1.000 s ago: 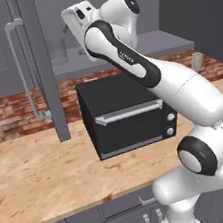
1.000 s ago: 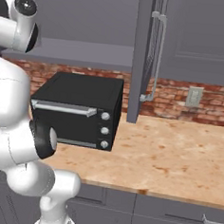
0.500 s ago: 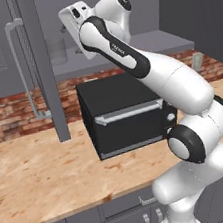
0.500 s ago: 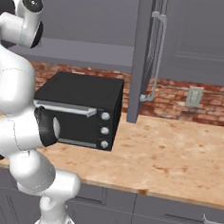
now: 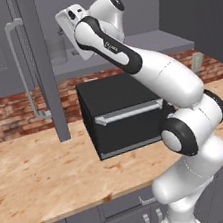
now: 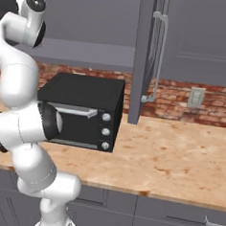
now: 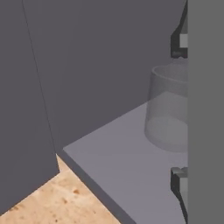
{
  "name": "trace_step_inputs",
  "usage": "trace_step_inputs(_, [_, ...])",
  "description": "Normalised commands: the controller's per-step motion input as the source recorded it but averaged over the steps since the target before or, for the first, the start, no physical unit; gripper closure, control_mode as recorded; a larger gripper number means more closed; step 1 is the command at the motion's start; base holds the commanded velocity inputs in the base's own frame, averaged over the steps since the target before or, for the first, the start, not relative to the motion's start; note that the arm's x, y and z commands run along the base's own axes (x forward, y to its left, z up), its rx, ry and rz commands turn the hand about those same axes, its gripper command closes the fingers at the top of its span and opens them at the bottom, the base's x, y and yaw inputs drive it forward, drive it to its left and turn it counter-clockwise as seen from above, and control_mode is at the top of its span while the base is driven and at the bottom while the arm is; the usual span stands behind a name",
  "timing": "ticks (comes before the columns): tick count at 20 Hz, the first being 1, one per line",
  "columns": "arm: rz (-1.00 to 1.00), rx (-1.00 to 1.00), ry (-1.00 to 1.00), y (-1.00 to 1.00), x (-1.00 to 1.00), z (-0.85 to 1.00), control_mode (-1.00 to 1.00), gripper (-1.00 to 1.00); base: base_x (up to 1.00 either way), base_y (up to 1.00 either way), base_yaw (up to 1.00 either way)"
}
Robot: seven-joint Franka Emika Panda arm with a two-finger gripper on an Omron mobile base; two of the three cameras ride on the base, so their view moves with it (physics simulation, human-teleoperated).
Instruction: There is a bowl on the dining counter. Grab a lemon wedge from the fridge and place it in the bowl. Then get the liquor bottle and glass cup from the cabinet and place them next to the bowl.
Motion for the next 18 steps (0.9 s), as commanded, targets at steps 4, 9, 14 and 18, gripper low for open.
trace_step_inputs(4, [0.0,0.0,0.02,0.14,0.17,-0.12,-1.0,-1.0,0.0,0.0,0.0])
trace_step_inputs(9, [0.0,0.0,0.01,0.14,0.17,-0.1,-1.0,-1.0,0.0,0.0,0.0])
trace_step_inputs(14, [0.0,0.0,0.02,0.1,0.16,-0.04,-1.0,-1.0,0.0,0.0,0.0])
trace_step_inputs(18, [0.0,0.0,0.02,0.04,0.17,-0.02,-1.0,-1.0,0.0,0.0,0.0])
